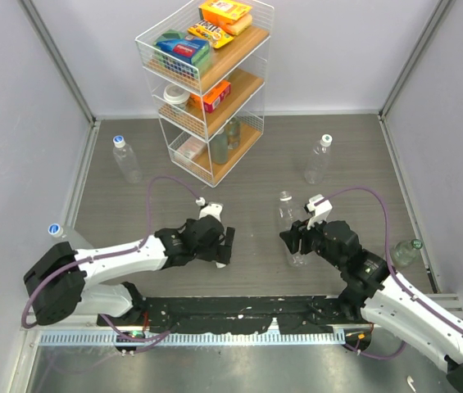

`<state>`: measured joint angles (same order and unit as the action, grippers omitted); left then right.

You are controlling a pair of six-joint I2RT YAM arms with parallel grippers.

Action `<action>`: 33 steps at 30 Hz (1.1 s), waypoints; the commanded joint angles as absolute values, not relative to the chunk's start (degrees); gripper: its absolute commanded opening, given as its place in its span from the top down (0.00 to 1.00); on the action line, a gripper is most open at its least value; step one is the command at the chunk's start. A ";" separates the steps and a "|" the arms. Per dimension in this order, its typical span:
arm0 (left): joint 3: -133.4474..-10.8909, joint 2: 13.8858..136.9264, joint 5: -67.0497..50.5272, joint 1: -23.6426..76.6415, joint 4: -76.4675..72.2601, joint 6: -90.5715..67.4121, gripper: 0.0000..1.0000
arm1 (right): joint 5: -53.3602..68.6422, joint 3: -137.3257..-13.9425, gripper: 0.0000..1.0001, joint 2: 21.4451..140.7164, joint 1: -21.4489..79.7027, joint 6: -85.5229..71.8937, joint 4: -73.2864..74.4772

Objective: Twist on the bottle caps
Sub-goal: Adjust the bottle cap at the center of the board.

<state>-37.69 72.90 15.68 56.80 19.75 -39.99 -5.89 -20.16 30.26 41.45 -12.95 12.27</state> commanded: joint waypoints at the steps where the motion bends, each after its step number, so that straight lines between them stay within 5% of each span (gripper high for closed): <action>1: -35.51 69.00 9.06 58.10 10.30 -36.31 0.01 | -6.06 -22.24 0.73 29.97 41.57 -12.57 10.37; 15: -31.64 69.35 2.90 58.88 10.19 -36.30 0.19 | -5.27 -22.41 0.73 30.59 41.57 -12.22 10.11; 24: -32.26 68.38 11.16 61.79 21.54 -41.74 0.22 | -5.27 -22.50 0.73 30.76 41.57 -12.22 10.11; 33: -34.71 72.32 13.01 64.78 18.37 -40.61 0.40 | -5.10 -22.24 0.73 30.23 41.57 -12.39 10.02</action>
